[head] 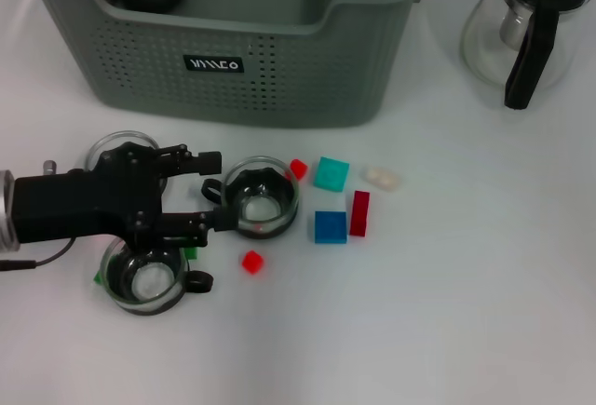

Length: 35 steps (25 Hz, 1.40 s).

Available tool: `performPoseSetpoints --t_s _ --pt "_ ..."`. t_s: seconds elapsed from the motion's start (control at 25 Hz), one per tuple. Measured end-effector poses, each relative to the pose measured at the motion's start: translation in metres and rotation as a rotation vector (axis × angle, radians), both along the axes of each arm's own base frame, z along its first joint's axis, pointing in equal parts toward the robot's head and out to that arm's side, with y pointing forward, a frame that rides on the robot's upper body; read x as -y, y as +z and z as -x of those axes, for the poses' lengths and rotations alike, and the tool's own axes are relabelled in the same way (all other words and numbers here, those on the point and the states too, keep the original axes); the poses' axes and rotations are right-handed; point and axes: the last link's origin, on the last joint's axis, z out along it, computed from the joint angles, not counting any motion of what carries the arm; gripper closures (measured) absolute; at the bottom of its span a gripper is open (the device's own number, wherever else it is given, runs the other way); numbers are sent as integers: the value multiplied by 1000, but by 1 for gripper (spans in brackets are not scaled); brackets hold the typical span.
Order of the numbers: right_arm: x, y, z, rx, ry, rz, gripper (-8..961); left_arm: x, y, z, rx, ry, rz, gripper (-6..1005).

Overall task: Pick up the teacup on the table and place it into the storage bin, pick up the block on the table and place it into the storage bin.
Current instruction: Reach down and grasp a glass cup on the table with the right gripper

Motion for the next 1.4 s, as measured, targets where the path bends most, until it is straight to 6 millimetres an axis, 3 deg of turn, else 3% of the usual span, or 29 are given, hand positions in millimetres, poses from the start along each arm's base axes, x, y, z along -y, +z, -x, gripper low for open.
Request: performPoseSetpoints --t_s 0.12,0.2,0.48,0.6,0.8,0.96,1.08,1.2,1.4 --pt "18 30 -1 -184 96 -6 356 0 0 0 0 1 -2 172" --pt "40 47 -12 -333 201 39 328 -1 0 0 0 1 -4 172" --pt "113 83 -84 -757 532 155 334 -6 1 -1 -9 -3 -12 173" --pt "133 81 -116 -770 524 205 335 -8 2 -2 -15 -6 -16 173" --pt "163 67 -156 -572 467 367 334 -4 14 10 -52 8 -22 173" --pt "167 65 -157 -459 441 441 334 8 34 32 -85 64 -50 172" --pt "163 51 -148 -305 398 513 335 20 49 46 -83 125 -108 172" --pt "154 34 -129 -159 380 597 335 32 59 55 -71 169 -162 172" --pt "139 7 -81 124 397 729 334 40 64 60 -61 195 -186 173"
